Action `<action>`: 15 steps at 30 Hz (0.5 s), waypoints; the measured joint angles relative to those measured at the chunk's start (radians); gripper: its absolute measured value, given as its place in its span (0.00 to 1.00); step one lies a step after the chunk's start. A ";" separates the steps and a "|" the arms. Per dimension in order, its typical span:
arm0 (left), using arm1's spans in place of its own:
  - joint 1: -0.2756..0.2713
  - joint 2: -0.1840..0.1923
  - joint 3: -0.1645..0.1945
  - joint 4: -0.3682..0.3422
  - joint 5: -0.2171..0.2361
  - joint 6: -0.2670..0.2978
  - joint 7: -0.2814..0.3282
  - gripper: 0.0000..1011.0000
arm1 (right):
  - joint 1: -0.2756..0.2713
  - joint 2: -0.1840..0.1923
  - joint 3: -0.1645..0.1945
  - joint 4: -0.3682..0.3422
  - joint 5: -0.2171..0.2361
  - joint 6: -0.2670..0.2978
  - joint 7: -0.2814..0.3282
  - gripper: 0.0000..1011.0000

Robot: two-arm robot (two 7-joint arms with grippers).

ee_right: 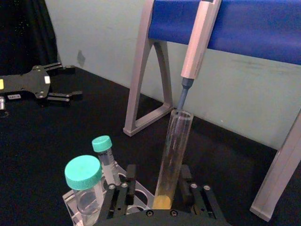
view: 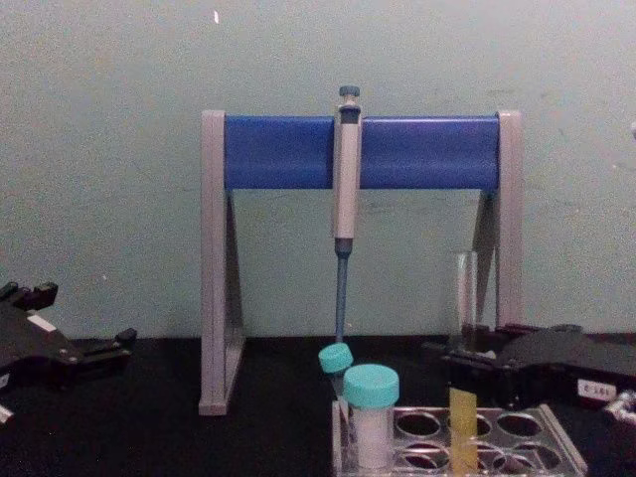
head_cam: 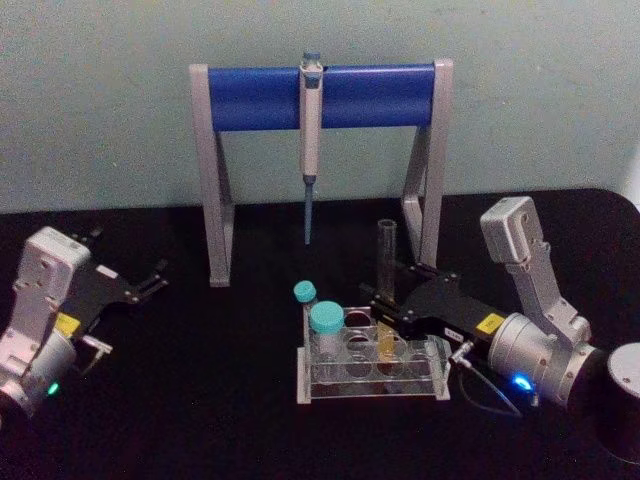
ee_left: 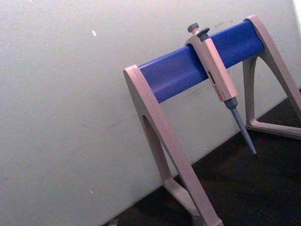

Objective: Pick up the test tube from the test tube rack, shake it, then place it back into the test tube rack.

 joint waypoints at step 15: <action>0.000 0.000 0.000 0.000 0.000 0.000 0.000 1.00 | 0.000 0.000 0.000 0.000 0.001 -0.001 0.000 0.98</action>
